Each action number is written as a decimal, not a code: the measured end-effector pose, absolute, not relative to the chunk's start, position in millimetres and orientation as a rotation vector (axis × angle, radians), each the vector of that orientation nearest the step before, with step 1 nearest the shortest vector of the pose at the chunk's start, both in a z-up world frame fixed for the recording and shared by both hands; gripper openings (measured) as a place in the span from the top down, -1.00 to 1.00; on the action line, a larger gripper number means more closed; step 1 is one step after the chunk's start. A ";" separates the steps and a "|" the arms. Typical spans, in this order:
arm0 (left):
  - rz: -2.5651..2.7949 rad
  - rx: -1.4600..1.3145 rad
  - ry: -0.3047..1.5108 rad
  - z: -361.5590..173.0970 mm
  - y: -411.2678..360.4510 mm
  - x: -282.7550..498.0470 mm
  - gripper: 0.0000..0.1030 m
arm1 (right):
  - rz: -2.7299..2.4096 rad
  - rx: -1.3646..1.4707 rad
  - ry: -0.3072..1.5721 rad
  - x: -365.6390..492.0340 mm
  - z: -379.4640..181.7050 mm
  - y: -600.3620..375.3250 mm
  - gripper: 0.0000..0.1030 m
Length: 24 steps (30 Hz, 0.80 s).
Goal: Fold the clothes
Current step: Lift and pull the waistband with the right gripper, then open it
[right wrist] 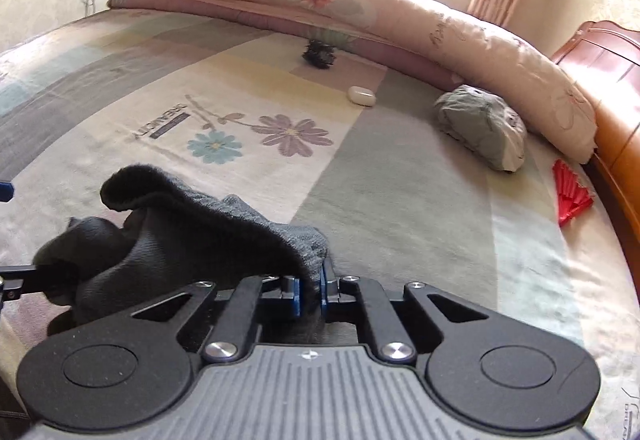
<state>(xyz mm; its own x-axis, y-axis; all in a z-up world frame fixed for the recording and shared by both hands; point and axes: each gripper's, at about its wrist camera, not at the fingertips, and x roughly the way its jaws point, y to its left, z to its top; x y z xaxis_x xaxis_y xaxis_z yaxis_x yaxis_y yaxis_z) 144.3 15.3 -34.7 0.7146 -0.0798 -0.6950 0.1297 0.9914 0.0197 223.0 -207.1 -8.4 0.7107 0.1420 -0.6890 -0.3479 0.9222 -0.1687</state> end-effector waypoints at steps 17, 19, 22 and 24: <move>-0.196 0.130 0.745 -24.4 -30.0 152.7 -0.99 | -0.166 -0.055 0.905 229.7 -26.3 -394.6 0.76; -0.202 0.138 0.748 -25.2 -34.0 153.7 -0.99 | -0.154 -0.031 0.950 225.1 -37.4 -404.7 0.69; -0.212 0.144 0.754 -26.2 -38.2 153.4 -0.99 | -0.142 -0.081 0.959 212.2 -39.1 -401.3 0.39; -0.218 0.150 0.757 -25.9 -41.5 154.1 -0.99 | -0.121 -0.097 0.943 206.5 -31.3 -396.1 0.19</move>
